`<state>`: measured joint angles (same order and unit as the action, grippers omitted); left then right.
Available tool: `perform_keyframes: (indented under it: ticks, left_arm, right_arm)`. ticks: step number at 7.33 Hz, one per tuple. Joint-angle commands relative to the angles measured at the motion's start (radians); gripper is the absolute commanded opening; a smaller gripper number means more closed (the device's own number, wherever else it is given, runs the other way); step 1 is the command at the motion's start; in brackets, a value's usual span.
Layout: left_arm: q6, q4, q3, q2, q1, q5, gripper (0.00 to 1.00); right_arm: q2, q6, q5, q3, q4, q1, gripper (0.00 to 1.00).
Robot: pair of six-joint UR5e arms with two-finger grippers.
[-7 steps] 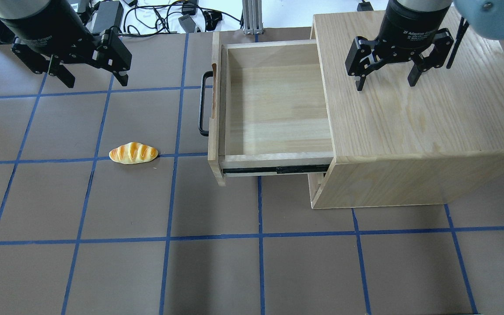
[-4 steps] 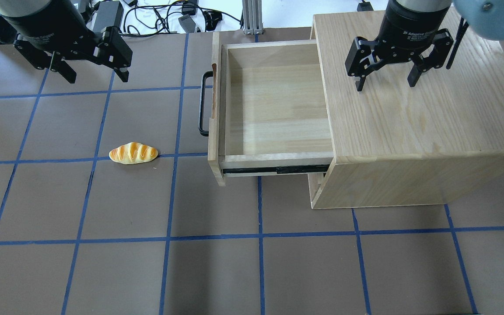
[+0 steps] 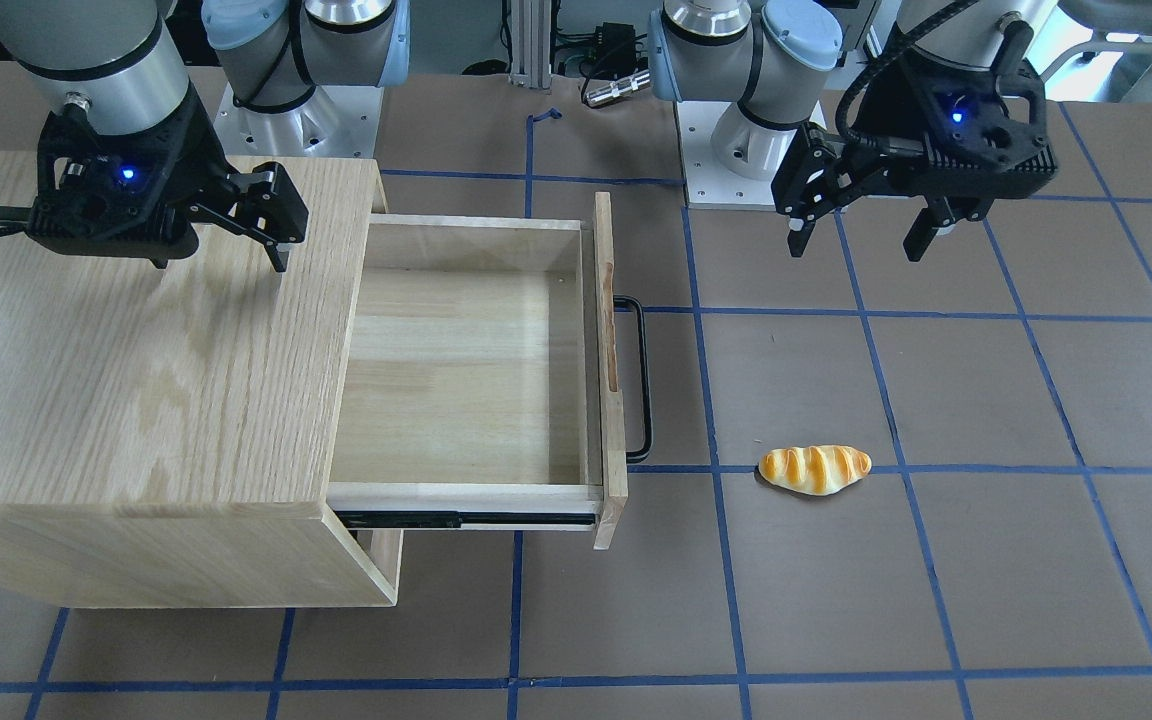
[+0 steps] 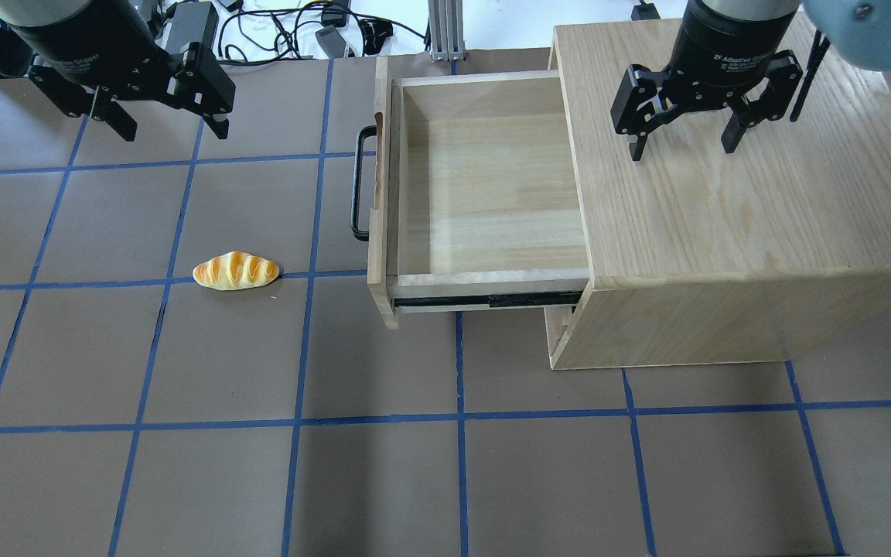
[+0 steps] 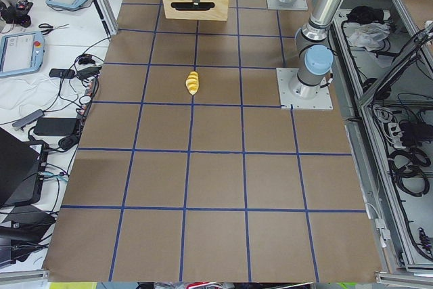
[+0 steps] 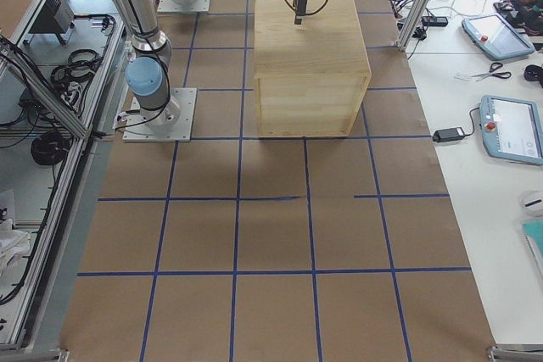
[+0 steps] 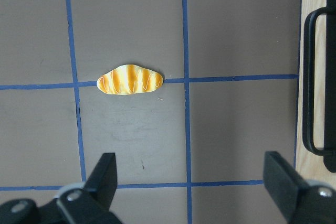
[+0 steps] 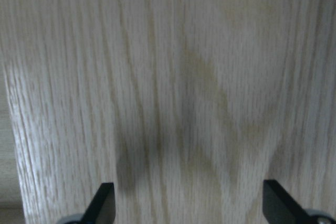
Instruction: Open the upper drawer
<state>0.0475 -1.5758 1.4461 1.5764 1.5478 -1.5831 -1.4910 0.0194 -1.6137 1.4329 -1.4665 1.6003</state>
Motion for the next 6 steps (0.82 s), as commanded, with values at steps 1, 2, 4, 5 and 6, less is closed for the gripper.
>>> perform_keyframes:
  ticks: [1, 2, 4, 5, 6]
  left_arm:
    - [0.000, 0.000, 0.000, -0.003, 0.000, 0.000, 1.00]
    - [0.000, 0.000, -0.001, -0.007, 0.000, 0.000, 1.00]
    - [0.000, 0.008, 0.000, -0.001, 0.000, 0.000, 1.00]
    - [-0.001, 0.008, 0.002, -0.001, 0.000, 0.000, 1.00]
    - [0.000, 0.008, 0.002, -0.001, 0.000, 0.000, 1.00]
  right_arm:
    - [0.000, 0.001, 0.000, 0.000, 0.000, 0.001, 1.00]
    - [0.000, 0.001, 0.000, 0.000, 0.000, 0.001, 1.00]
    - [0.000, 0.001, 0.000, 0.000, 0.000, 0.001, 1.00]
    - [0.000, 0.001, 0.000, 0.001, 0.000, 0.001, 1.00]
    - [0.000, 0.001, 0.000, 0.000, 0.000, 0.001, 1.00]
